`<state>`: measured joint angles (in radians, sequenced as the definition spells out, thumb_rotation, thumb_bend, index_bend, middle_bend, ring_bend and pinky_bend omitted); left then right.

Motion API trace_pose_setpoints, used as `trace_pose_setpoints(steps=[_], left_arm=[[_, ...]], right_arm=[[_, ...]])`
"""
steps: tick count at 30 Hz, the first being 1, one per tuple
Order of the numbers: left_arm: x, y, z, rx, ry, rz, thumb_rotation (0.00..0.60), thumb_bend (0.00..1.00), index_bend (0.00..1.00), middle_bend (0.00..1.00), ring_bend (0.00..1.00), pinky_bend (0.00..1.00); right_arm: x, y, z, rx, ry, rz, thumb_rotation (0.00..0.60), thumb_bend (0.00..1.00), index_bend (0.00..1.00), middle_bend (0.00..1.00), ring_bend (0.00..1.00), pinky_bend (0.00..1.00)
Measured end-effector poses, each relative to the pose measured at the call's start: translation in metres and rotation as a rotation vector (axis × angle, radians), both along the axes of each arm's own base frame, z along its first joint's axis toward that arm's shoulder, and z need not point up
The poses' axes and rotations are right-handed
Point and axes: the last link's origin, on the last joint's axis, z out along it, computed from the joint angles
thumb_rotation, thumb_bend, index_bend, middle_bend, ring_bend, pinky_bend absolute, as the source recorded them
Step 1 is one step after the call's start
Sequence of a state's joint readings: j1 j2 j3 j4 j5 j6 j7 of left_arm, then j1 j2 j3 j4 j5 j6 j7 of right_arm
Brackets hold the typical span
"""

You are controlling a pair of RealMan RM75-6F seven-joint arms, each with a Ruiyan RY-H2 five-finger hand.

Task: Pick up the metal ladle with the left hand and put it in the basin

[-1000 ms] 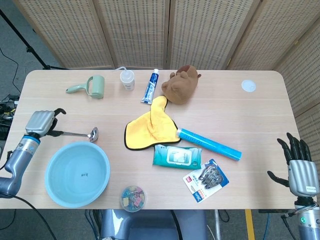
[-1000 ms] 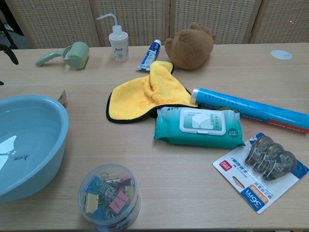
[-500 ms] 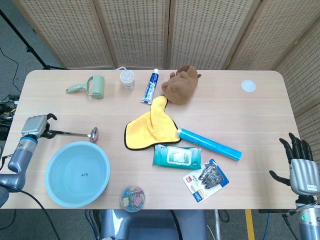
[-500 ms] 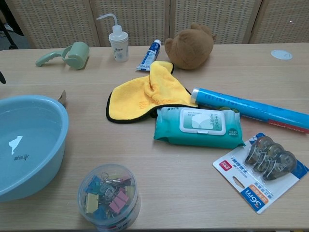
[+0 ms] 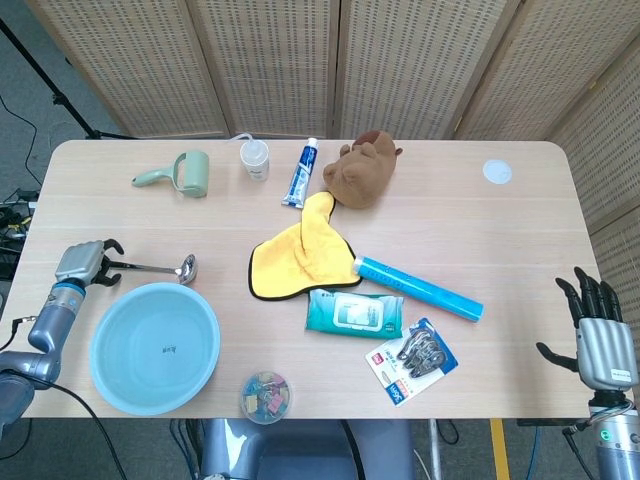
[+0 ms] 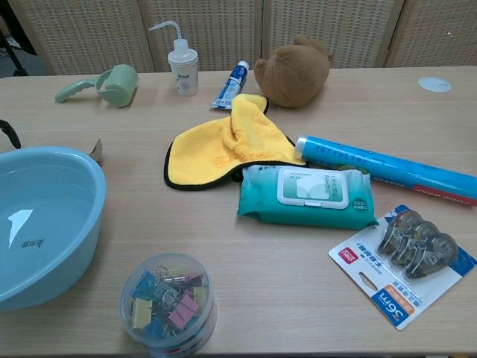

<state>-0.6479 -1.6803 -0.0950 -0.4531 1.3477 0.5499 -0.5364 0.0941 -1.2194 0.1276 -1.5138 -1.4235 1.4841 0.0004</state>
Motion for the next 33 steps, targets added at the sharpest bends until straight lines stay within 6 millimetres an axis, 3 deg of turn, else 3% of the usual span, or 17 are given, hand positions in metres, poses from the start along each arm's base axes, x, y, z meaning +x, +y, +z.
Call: trace_pose_setpoints(steps=[23, 27, 33], left_arm=[[-0.004, 0.005, -0.008, -0.023, -0.004, 0.043, 0.600, 0.36, 0.41, 0.90, 0.76, 0.73], [-0.005, 0.003, -0.010, -0.029, -0.001, 0.053, 0.600, 0.36, 0.44, 0.90, 0.76, 0.73], [-0.006, 0.001, -0.013, -0.028, -0.007, 0.056, 0.600, 0.37, 0.58, 0.90, 0.76, 0.73]], right_arm=[[-0.001, 0.000, -0.002, 0.009, 0.007, -0.010, 0.600, 0.00, 0.11, 0.00, 0.00, 0.00], [-0.002, -0.001, -0.002, 0.009, 0.007, -0.013, 0.600, 0.00, 0.11, 0.00, 0.00, 0.00], [-0.002, -0.001, -0.002, 0.011, 0.006, -0.014, 0.600, 0.00, 0.11, 0.00, 0.00, 0.00]])
